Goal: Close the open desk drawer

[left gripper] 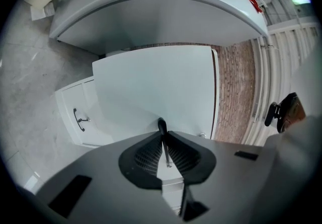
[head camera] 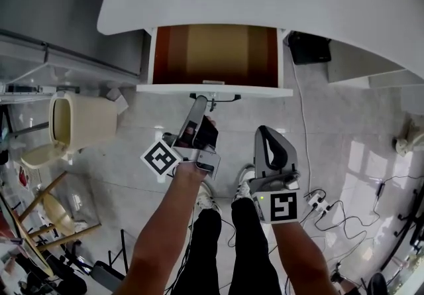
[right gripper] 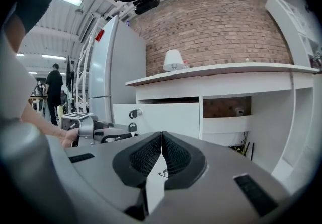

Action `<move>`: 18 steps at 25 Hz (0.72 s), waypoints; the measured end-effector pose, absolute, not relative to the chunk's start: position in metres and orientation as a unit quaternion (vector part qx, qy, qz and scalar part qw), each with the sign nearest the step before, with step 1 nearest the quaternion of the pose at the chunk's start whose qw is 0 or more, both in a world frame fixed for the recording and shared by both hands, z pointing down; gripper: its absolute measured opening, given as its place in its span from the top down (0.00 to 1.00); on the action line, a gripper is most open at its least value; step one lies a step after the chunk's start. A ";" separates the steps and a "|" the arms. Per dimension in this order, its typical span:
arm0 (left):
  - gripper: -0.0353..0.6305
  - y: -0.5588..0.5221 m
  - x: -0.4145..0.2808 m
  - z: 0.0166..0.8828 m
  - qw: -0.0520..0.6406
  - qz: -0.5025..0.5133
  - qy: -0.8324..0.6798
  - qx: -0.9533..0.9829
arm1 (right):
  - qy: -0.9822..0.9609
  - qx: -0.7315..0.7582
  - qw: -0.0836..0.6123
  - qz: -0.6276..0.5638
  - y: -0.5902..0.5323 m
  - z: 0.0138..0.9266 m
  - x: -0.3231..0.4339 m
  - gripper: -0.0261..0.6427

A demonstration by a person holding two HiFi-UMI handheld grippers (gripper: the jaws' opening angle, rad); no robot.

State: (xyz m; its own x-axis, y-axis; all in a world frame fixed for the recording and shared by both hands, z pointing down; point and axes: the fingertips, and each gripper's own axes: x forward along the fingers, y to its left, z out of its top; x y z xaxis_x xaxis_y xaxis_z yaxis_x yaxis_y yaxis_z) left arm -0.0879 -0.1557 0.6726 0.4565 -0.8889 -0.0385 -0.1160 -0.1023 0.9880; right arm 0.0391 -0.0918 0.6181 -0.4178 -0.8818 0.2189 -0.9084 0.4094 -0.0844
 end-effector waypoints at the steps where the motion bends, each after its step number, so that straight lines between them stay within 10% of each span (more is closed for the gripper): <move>1: 0.89 -0.157 -0.088 0.672 0.549 -0.354 -0.385 0.652 | -0.838 0.532 0.074 0.091 -0.093 0.618 0.042 0.92; 18: 0.90 -0.168 -0.088 0.672 0.552 -0.380 -0.394 0.630 | -0.847 0.517 0.077 0.097 -0.105 0.619 0.040 0.92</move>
